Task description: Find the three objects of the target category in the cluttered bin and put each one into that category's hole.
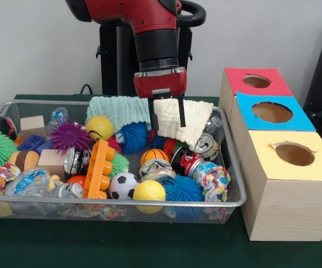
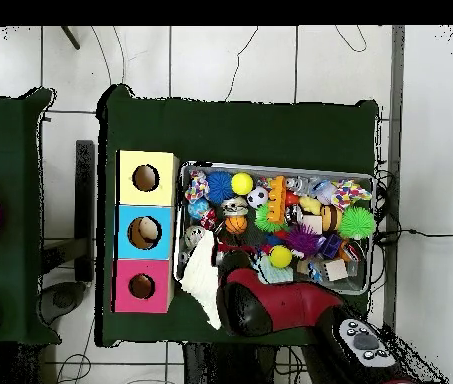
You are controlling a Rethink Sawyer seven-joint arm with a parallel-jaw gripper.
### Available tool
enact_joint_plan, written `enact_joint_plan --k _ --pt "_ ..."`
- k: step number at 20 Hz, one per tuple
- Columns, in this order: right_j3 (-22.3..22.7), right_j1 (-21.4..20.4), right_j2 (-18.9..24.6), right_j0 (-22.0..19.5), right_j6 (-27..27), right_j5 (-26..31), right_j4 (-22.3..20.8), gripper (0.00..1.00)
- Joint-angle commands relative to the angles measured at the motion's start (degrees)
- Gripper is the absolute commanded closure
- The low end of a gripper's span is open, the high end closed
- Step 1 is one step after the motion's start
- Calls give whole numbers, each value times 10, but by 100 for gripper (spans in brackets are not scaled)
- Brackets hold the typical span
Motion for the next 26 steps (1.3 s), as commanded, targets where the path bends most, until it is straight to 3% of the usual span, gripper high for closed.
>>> enact_joint_plan --k 1,6,11,26 --pt "-20 17 -77 33 49 60 18 0" --pt "-35 59 -81 49 39 82 8 0" --pt "-54 113 -133 73 43 -3 -7 0" --pt "-84 121 -173 103 54 -90 21 0"
